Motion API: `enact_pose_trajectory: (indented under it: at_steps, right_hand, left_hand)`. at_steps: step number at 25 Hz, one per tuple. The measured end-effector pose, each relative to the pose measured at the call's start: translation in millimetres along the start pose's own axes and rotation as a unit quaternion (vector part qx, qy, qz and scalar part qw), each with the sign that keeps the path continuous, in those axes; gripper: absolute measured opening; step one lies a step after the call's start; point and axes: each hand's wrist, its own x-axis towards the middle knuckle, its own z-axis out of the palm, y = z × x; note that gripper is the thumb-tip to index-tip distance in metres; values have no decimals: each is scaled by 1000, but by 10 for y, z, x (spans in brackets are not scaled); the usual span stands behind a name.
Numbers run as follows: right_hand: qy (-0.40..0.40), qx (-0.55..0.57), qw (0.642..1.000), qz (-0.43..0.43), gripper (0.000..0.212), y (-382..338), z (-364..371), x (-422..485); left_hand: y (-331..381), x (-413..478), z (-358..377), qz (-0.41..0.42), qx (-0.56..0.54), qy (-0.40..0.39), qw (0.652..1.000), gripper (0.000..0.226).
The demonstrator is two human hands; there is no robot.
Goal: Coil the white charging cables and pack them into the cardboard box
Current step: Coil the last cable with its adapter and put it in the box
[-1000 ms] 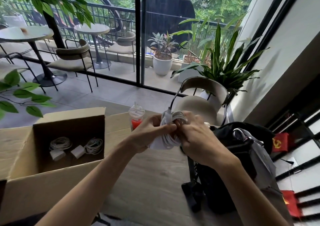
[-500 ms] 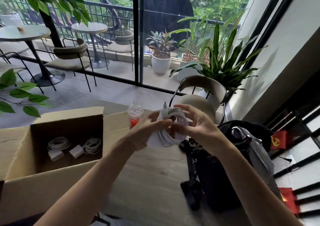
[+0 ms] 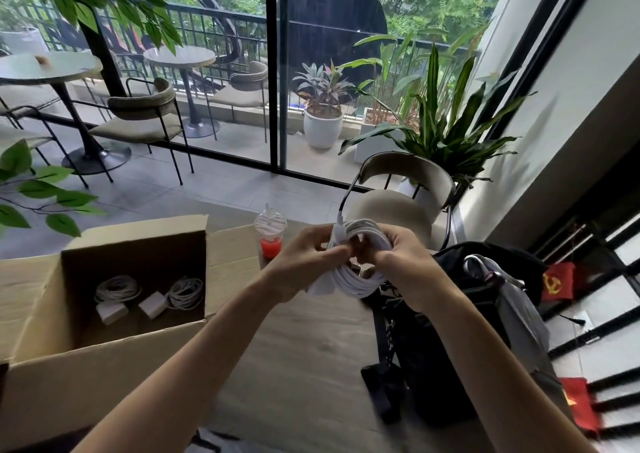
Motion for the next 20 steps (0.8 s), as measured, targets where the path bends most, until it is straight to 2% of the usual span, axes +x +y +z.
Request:
enact_pose_trajectory:
  at_steps: [3,6,8,10,12,13,14,16,20]
  right_hand:
    - [24,111,994,6,21,34,39,-26]
    - [91,111,990,-12,19,61,86,-57]
    - [98,115,988,-10,14,33,91,-76]
    - [16,182,983,35,26,2,5,-94]
    - [-88,278,952,98,51,-16,-167,-122]
    - [-121,312,935,116,57,-25,-225,-137]
    - [-138,329,926,124,56,-8,-263,-142]
    - [-133,308,934,123,40,48,-268,-120]
    - [-142,250,952,105,29,8,-258,-43]
  left_hand:
    - [-28,50,27,0,33,22,999,24]
    - [-58,54,107,16,56,51,997,26]
    - [-57,65,135,41,86,54,994,28]
    - [-9,77,89,51,81,32,995,30]
    - [59,63,-7,38,22,-13,999,32]
    - [94,42,-54,28,-7,-32,999,32]
    - [117,29,-93,22,-28,-48,998,32]
    - [135,31,-129,21,-43,-74,996,38]
    - [210,59,-96,31,4,-131,991,31]
